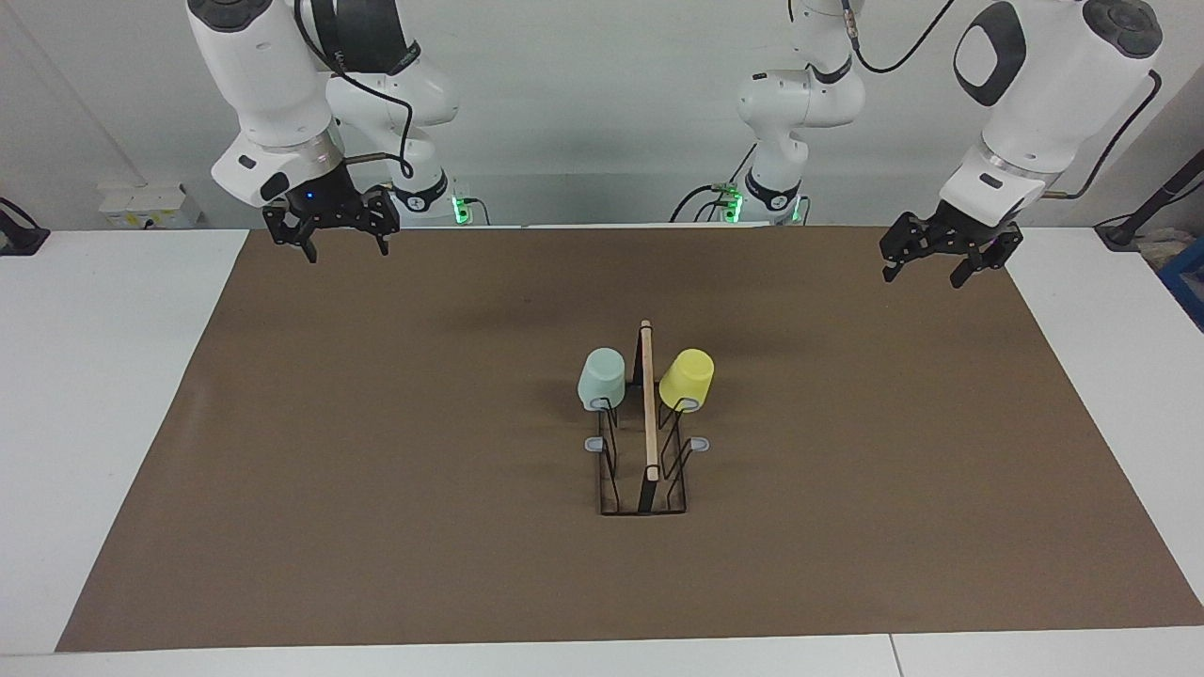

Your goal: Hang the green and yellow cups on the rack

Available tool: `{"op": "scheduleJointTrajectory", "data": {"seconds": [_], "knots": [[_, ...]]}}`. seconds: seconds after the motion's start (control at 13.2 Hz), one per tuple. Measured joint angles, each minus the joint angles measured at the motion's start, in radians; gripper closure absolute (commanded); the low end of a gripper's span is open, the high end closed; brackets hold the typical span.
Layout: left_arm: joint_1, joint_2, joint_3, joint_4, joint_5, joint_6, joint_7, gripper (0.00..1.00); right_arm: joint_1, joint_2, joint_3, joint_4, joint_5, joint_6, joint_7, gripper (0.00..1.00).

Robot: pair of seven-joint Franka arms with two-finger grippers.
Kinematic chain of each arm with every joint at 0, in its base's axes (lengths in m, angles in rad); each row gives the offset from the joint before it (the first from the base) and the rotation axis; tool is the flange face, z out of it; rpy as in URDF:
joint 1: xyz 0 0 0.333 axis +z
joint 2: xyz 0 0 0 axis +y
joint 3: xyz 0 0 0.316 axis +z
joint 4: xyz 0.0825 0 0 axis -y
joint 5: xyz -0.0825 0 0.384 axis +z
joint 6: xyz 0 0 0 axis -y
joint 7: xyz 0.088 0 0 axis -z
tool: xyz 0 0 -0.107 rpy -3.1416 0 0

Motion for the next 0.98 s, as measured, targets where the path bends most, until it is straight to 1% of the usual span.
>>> {"op": "scheduleJointTrajectory", "data": {"seconds": [0.98], "knots": [[0.000, 0.000, 0.000, 0.000, 0.000, 0.000, 0.000, 0.00, -0.002, 0.002, -0.002, 0.006, 0.000, 0.011, 0.000, 0.00]]}}
